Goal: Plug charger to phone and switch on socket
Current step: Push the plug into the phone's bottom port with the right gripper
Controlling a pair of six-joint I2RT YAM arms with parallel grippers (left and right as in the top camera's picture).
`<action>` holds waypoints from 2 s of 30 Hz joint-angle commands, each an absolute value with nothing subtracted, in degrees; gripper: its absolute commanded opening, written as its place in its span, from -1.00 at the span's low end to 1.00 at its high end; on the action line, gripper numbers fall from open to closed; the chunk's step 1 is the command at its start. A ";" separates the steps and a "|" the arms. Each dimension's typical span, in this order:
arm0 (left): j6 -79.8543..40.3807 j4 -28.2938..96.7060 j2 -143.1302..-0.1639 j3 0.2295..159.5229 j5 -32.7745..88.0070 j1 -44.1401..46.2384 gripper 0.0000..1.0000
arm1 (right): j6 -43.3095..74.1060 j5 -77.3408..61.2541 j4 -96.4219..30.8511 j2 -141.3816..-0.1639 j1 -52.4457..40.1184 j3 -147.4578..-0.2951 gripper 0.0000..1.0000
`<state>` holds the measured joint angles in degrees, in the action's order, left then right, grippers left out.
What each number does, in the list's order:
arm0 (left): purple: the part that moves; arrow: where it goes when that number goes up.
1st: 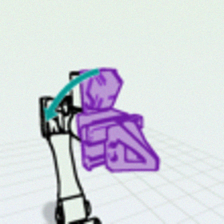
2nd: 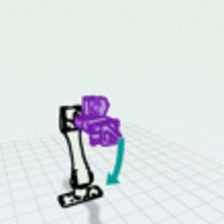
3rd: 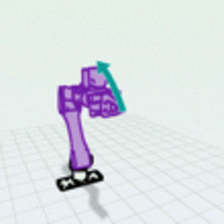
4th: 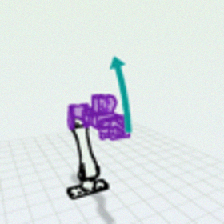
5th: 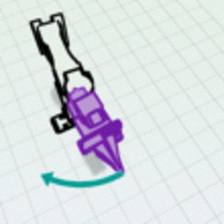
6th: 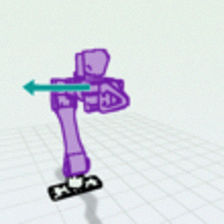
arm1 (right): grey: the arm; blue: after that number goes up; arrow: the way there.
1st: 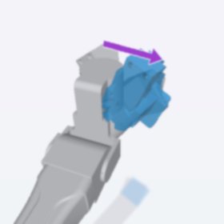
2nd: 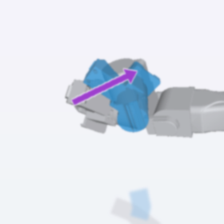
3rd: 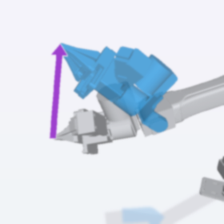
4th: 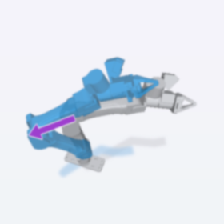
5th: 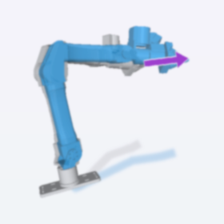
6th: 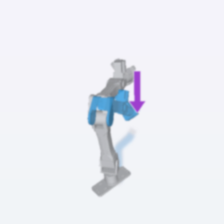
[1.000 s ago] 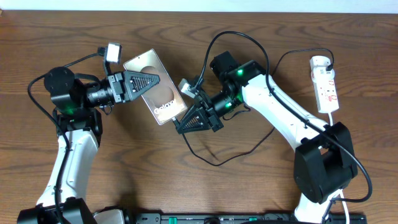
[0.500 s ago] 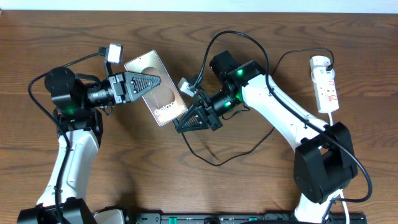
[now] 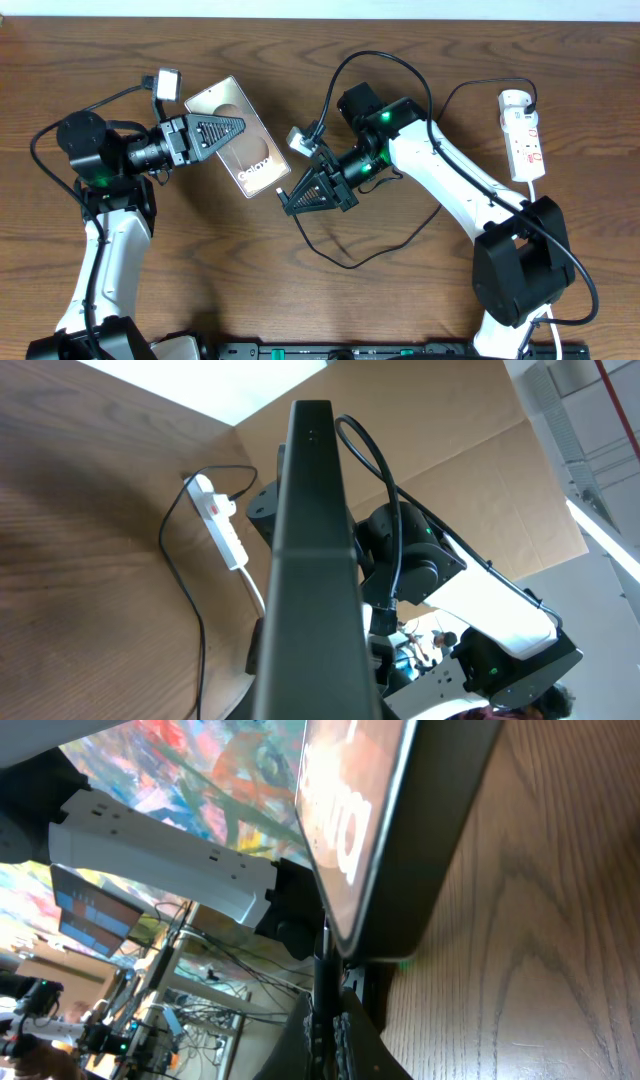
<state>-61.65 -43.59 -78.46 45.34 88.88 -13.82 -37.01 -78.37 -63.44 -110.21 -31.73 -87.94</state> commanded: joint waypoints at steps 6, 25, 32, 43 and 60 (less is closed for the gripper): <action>-59.96 -44.27 -78.13 45.98 90.04 -13.96 -0.85 | -36.91 -80.77 -63.40 -109.84 -31.99 -87.94 -0.98; -56.60 -44.27 -78.13 45.98 90.00 -11.00 -0.85 | -36.88 -80.75 -62.74 -109.84 -31.99 -87.94 -0.98; -56.60 -44.27 -78.13 45.98 90.02 -11.00 -0.85 | -36.88 -80.77 -62.54 -109.84 -31.99 -87.94 -0.98; -56.29 -44.31 -78.13 45.98 90.02 -9.28 -0.85 | -36.84 -81.62 -62.08 -109.84 -31.99 -87.94 -0.98; -56.14 -47.16 -78.11 45.98 90.06 -9.13 -0.85 | -36.21 -81.65 -62.17 -109.84 -31.79 -87.94 -0.98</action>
